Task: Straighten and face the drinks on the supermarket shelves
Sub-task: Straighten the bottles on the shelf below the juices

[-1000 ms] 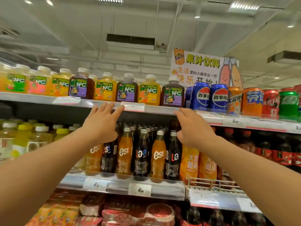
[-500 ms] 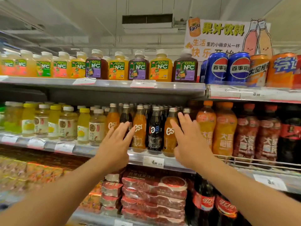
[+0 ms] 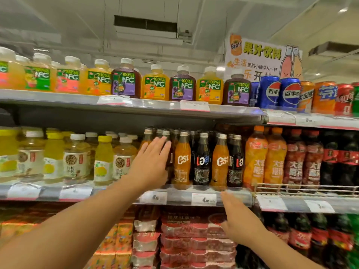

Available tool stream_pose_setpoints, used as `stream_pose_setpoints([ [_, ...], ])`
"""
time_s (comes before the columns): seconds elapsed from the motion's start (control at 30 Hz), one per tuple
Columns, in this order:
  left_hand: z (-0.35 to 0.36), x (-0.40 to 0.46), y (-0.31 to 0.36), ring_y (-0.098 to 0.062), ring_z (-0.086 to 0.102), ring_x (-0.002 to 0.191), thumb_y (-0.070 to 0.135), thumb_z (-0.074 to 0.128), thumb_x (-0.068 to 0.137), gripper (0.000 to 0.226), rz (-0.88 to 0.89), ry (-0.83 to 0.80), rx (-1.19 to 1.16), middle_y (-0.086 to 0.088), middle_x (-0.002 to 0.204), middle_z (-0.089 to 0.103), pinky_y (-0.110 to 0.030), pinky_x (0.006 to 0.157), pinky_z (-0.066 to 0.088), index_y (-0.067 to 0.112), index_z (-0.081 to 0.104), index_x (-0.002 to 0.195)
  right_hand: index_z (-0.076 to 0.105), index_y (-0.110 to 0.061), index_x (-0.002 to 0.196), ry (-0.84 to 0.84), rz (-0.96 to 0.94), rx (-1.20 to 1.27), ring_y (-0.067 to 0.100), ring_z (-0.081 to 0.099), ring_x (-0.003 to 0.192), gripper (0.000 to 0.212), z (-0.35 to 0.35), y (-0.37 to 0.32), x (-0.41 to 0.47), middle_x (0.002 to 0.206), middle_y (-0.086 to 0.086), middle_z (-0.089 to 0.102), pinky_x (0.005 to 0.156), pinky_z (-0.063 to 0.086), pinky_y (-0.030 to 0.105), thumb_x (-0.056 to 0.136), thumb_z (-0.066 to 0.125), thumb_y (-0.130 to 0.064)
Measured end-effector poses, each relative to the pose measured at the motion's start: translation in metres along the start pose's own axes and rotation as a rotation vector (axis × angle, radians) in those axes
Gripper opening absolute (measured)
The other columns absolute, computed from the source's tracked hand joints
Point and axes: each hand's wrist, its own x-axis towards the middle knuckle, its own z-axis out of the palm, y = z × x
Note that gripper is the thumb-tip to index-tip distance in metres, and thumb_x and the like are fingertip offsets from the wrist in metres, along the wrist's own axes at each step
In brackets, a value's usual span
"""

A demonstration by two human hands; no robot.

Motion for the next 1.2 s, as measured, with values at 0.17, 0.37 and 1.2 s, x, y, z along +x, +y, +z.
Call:
stream_pose_setpoints([
  [0.17,-0.022,0.052,-0.016,-0.023,0.005,0.148,0.036,0.057,0.087,0.083,-0.017,0.043,-0.009,-0.003,0.161,0.011,-0.044,0.12,0.006,0.02,0.008,0.153,0.009,-0.03,0.153,-0.031,0.102,0.035,0.017,0.049,0.125,0.084,-0.006,-0.013,-0.003,0.157,-0.007,0.024,0.085,0.045,0.027,0.085,0.058,-0.02],
  [0.37,-0.007,0.079,-0.02,-0.024,0.017,0.146,0.049,0.05,0.088,0.078,-0.085,-0.075,0.071,-0.005,0.157,0.025,-0.047,0.119,0.007,0.019,0.017,0.152,0.016,-0.027,0.152,-0.121,0.104,0.004,0.02,0.049,0.125,0.078,-0.019,-0.012,0.002,0.158,-0.006,0.022,0.094,0.046,0.034,0.086,0.056,-0.021],
  [1.2,-0.021,0.081,0.009,-0.022,0.061,0.102,0.043,0.063,0.088,0.047,-0.212,0.086,-0.065,-0.002,0.115,0.064,-0.035,0.081,0.055,0.023,0.042,0.124,0.039,-0.023,0.136,0.431,-0.066,0.175,0.023,0.054,0.115,0.051,-0.134,-0.001,0.117,0.139,0.0,0.044,0.086,0.05,0.039,0.094,0.049,-0.05],
])
